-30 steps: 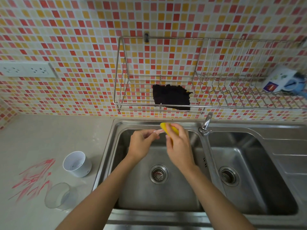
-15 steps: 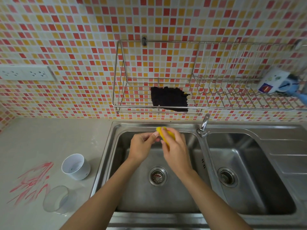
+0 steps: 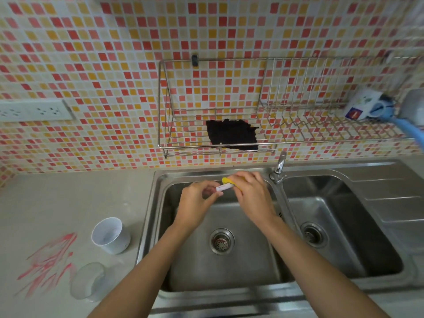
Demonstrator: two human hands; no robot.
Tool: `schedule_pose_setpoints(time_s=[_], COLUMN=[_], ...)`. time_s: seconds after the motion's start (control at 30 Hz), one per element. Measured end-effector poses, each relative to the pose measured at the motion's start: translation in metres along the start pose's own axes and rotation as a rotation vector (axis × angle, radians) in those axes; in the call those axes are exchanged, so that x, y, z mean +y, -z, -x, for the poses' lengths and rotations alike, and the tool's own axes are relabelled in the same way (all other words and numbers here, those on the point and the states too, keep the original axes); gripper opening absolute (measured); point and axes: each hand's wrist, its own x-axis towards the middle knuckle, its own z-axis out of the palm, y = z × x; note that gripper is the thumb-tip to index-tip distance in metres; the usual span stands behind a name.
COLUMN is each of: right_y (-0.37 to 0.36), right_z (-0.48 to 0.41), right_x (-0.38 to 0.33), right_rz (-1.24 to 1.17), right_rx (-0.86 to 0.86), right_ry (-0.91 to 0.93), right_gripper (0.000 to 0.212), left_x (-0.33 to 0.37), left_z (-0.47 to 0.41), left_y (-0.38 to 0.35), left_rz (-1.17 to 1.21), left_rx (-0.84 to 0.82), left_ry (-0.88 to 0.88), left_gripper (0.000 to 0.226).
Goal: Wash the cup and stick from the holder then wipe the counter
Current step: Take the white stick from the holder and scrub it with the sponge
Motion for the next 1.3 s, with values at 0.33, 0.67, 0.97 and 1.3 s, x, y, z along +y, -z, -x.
schedule_pose_setpoints(time_s=[0.33, 0.67, 0.97, 1.3], right_y=[-0.011, -0.017, -0.029, -0.030], right_z=[0.015, 0.020, 0.029, 0.049], right_x=[-0.064, -0.099, -0.135, -0.148], right_rz=[-0.277, -0.258, -0.224, -0.089], right_rx=[0.015, 0.087, 0.165, 0.123], right_ry=[-0.271, -0.444, -0.546, -0.549], right_gripper=[0.051, 0.050, 0.050, 0.050], left_x=[-0.012, -0.030, -0.047, -0.044], left_z=[0.001, 0.008, 0.017, 0.032], left_y=[0.030, 0.055, 0.064, 0.062], left_rz=[0.077, 0.292, 0.467, 0.556], left_rx=[0.083, 0.045, 0.004, 0.066], left_ry=[-0.025, 0.063, 0.209, 0.581], left_gripper=[0.008, 0.006, 0.007, 0.026])
